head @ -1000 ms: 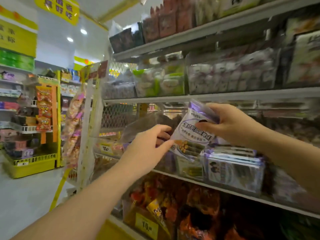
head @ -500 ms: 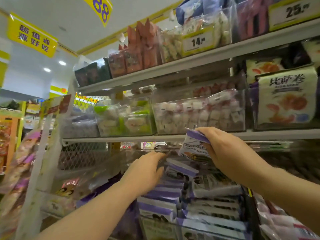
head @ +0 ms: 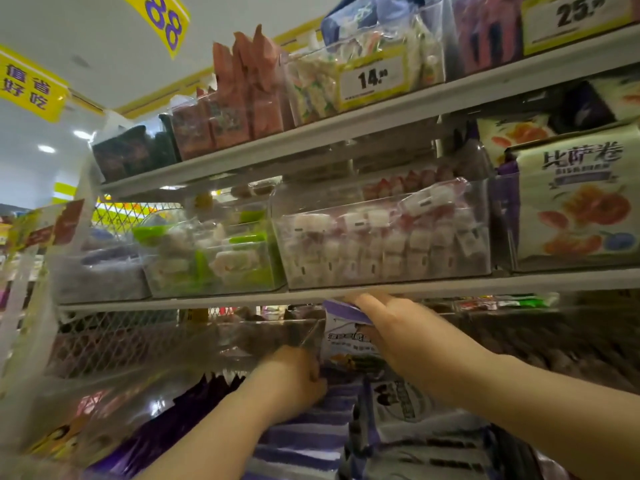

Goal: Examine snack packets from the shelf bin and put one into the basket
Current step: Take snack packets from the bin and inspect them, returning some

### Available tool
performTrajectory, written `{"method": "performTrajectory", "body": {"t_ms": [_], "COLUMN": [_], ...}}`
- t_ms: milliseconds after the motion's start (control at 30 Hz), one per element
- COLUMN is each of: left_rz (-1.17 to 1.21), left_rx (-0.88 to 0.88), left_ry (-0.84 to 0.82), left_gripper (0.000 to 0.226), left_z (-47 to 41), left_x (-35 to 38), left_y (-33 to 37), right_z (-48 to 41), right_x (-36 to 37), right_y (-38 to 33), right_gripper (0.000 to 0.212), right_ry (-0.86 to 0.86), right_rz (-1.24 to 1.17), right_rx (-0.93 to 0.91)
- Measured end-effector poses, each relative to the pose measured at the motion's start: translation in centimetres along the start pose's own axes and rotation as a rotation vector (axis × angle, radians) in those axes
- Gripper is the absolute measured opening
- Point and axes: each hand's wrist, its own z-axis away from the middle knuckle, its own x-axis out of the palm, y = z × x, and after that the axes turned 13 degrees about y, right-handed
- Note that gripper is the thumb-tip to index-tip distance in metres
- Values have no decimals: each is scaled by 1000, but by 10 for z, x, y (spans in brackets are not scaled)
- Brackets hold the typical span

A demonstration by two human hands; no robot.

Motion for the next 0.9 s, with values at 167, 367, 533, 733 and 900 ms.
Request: {"method": "performTrajectory", "body": {"t_ms": [167,367,533,733,900], "left_rz": [-146,-260,-312,-318,-315], "left_rx": [29,39,96,150,131], "left_ry": [6,-3,-60,8,96], "left_gripper": [34,50,43,34,26], "left_z": [-14,-26,-30,-24,-20], "left_x": [2,9,12,9,6], "left_y": [8,11,12,12,11], "right_z": [4,10,13,13,15], "right_x": [5,8,6,6,7], "right_y": [8,10,9,11,12], "right_gripper": [70,80,80,77,73], "right_ry": [-8,26,-24,-18,43], "right_rz": [11,32,23,0,13], "right_rx": [-25,-45,-44,29,13]}}
